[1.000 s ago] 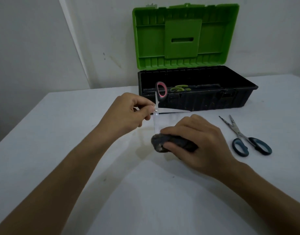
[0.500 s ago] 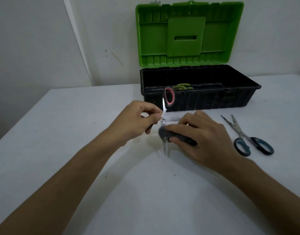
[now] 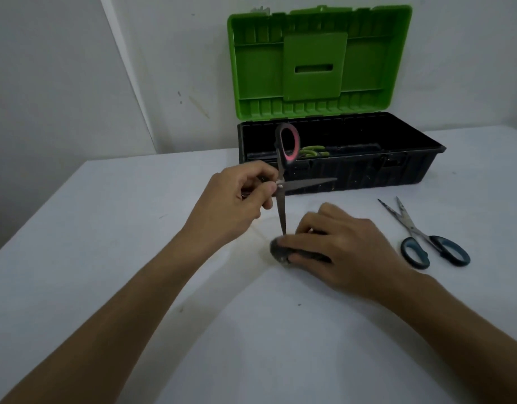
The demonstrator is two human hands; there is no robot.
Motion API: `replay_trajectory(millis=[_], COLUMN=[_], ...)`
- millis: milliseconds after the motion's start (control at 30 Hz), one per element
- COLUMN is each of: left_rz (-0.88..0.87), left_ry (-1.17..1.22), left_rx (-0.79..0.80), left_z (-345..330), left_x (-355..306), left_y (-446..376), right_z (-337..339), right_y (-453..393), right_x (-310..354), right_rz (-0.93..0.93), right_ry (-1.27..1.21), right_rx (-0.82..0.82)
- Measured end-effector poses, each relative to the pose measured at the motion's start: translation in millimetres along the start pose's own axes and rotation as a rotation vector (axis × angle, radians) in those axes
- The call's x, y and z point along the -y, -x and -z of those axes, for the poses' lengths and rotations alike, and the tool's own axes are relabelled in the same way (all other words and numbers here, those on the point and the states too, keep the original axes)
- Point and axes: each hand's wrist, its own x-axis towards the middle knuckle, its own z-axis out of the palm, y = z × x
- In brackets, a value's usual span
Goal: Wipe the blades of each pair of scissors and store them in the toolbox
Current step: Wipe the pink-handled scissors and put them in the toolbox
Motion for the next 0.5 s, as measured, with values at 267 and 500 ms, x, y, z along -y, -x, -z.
replay_trajectory(millis=[267,500], left_rz=[-0.072,0.022], left_ry=[-0.173,-0.121], left_rx=[-0.087,-0.101], left_z=[5.5,-5.1], left_x=[14.7,30.4], left_y=[-2.0,-2.9], right_z=[25.1,11.6], right_y=[7.6,8.7], right_x=[-14.8,-13.7], right_rz=[-0.293,-0.293], right_ry=[-0.201,-0.09], right_rx=[-0.301,-0.005])
